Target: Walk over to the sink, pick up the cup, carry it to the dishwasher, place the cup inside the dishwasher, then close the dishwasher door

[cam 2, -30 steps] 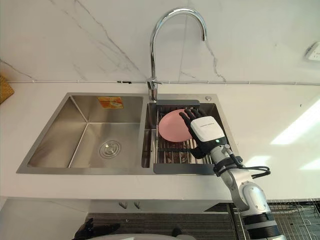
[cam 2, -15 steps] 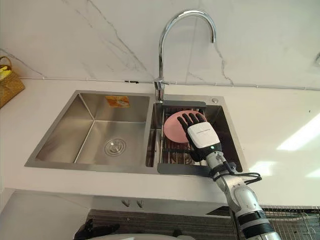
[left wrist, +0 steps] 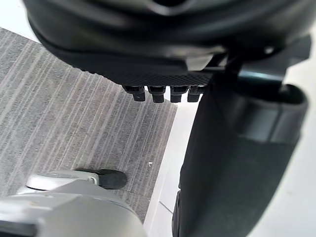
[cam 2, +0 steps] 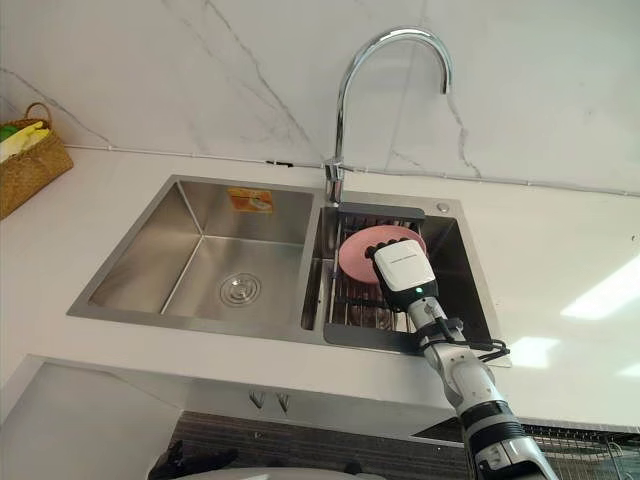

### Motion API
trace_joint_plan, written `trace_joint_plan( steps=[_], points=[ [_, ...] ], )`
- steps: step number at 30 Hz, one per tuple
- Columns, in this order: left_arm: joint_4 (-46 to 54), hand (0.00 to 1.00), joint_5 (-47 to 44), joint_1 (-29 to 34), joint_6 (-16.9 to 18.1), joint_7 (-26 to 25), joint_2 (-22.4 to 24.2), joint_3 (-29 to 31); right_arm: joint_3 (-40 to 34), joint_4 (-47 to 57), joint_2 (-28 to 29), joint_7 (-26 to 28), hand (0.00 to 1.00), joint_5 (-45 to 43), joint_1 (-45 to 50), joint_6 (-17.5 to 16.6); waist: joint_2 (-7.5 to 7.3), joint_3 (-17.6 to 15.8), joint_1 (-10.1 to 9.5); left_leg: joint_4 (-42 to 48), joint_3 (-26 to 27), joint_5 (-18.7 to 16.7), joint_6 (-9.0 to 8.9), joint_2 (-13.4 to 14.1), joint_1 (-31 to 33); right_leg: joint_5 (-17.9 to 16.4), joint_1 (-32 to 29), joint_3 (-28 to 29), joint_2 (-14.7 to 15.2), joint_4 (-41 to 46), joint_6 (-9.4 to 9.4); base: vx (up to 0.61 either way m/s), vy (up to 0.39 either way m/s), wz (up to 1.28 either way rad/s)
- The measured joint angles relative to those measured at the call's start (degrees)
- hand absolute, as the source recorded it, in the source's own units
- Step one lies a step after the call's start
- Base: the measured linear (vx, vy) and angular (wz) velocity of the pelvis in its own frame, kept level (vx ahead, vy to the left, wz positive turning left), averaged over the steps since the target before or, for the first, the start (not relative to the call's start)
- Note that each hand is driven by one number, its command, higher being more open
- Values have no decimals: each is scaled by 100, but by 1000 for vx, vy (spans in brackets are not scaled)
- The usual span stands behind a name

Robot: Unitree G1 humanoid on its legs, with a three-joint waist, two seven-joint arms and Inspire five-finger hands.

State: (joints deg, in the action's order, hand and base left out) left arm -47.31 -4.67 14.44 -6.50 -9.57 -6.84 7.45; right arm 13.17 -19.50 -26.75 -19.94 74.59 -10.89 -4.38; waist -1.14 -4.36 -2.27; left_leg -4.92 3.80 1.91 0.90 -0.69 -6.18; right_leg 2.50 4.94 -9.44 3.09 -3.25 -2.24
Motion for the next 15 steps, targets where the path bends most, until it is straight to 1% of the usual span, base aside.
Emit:
trace_joint_plan(
  steps=[4, 8, 10, 11, 14, 15],
  points=[
    [-39, 100, -62, 3, 1, -5, 0, 0, 93, -40, 0, -387, 0, 10, -93, 51, -6, -4, -9, 0, -2, 1, 1, -1, 17, 6, 0, 2, -1, -10, -2, 0, 0, 0],
    [-39, 100, -95, -5, 33, -6, -1, 16, 89, -7, -4, -498, 0, -15, -216, 26, -8, -6, -9, 1, 4, 5, 6, -2, 22, 10, -3, 15, 0, -11, -4, -5, -1, -1],
    [-39, 100, -95, -4, 61, -5, 0, 89, 31, 212, -62, -517, 0, -35, -245, -9, -7, -8, 3, 1, 23, 4, 7, -4, 23, 12, -12, 40, 0, -12, -7, -18, -2, -4],
    [-39, 100, -95, -4, 62, -5, 0, 118, 0, 300, -82, -524, 0, -35, -245, -37, -5, -10, 8, 2, 30, 3, 8, -4, 24, 13, -17, 49, 0, -12, -7, -20, -2, -6],
    [-38, 100, -93, 10, 63, -7, -13, 126, -286, 839, -268, -552, 0, -213, -247, -278, 16, -27, 25, 2, 83, -6, 16, -5, 23, 18, -37, 108, -1, -9, -13, -23, -1, -9],
    [-38, 100, -95, 22, 64, -5, -11, 126, -406, 1009, -339, -513, 0, -452, -246, -406, 17, -28, 27, 3, 111, -10, 18, -4, 23, 19, -53, 137, -2, -3, -13, -20, 0, -13]
  ],
)
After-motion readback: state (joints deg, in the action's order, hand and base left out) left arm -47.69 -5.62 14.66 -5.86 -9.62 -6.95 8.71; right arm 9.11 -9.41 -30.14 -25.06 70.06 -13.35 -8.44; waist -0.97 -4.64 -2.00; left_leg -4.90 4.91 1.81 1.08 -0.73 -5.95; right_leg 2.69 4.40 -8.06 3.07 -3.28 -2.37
